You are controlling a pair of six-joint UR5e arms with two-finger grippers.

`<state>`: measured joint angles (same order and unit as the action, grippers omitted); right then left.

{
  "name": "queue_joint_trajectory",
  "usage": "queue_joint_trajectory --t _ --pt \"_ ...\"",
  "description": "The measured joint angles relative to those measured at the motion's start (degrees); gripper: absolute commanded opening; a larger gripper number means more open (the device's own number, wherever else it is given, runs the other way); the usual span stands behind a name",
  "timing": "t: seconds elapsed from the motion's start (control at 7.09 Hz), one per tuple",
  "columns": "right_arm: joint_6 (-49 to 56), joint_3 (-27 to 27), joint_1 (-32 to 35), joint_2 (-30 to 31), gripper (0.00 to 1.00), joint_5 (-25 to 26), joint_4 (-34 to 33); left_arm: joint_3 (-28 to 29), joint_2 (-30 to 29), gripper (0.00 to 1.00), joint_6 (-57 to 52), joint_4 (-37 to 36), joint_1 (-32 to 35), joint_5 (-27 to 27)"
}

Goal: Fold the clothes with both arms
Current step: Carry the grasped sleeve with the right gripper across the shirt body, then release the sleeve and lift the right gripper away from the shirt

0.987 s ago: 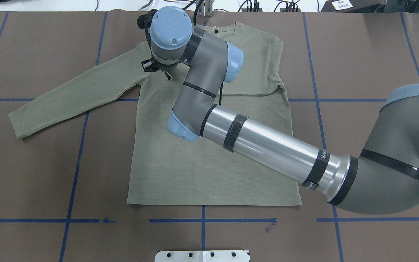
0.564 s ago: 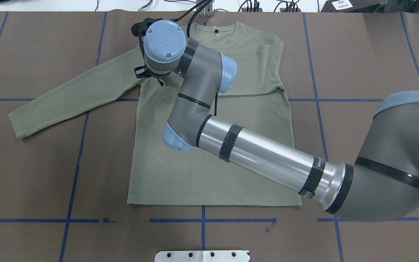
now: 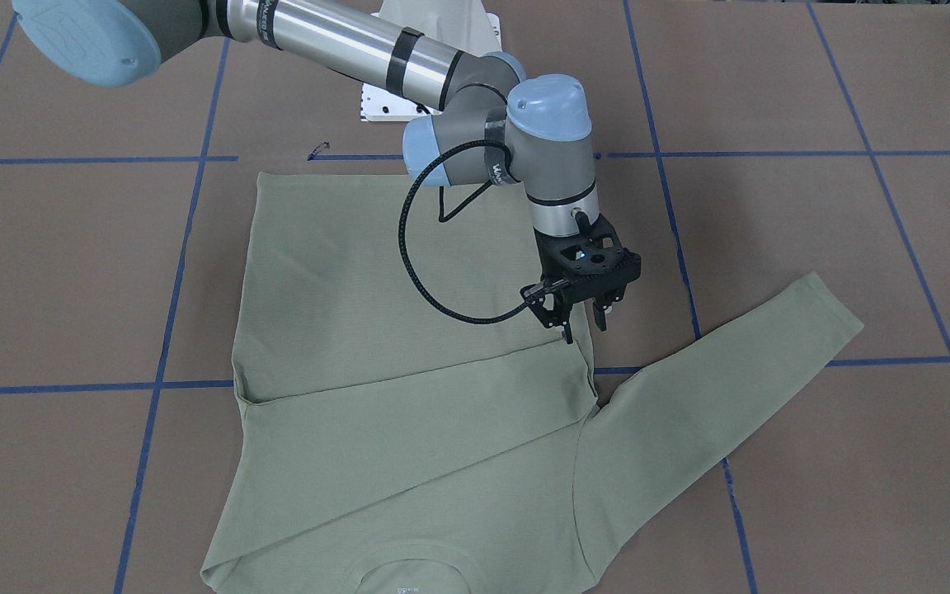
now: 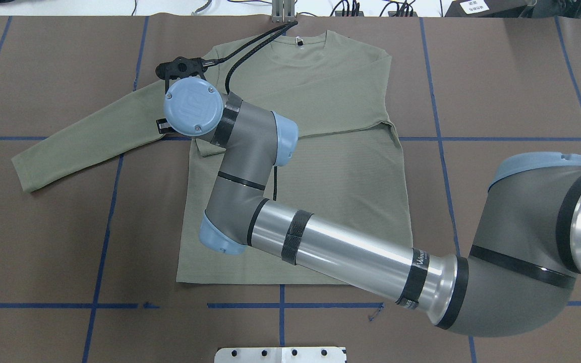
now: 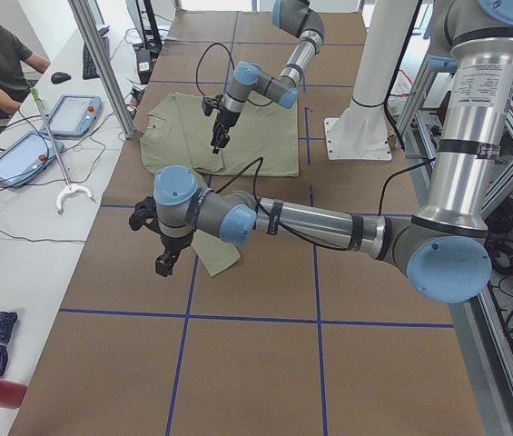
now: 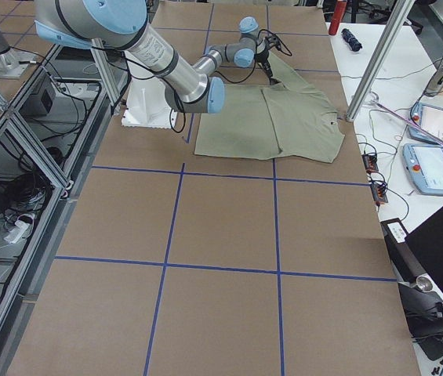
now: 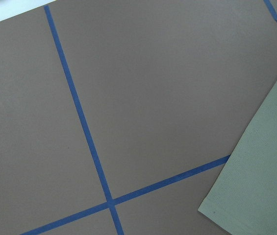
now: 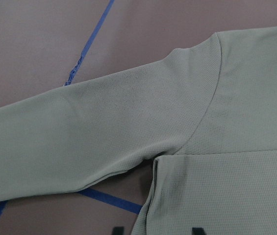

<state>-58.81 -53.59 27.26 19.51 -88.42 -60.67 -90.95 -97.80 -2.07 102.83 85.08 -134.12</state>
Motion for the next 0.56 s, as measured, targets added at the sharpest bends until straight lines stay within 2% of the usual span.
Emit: queue_joint_trajectory --t 0.28,0.42,0.56 --pt "-1.7 -1.4 -0.2 -0.4 1.0 -0.4 -3.1 0.3 -0.1 1.0 1.6 0.4 -0.1 0.0" --pt "-1.7 -3.9 0.4 -0.2 1.0 -2.8 -9.9 0.0 0.4 1.0 5.6 1.9 -0.2 0.2" --pt "-1.2 -9.0 2.4 1.3 1.0 -8.0 -20.3 -0.3 2.4 1.0 12.1 6.2 -0.5 0.4"
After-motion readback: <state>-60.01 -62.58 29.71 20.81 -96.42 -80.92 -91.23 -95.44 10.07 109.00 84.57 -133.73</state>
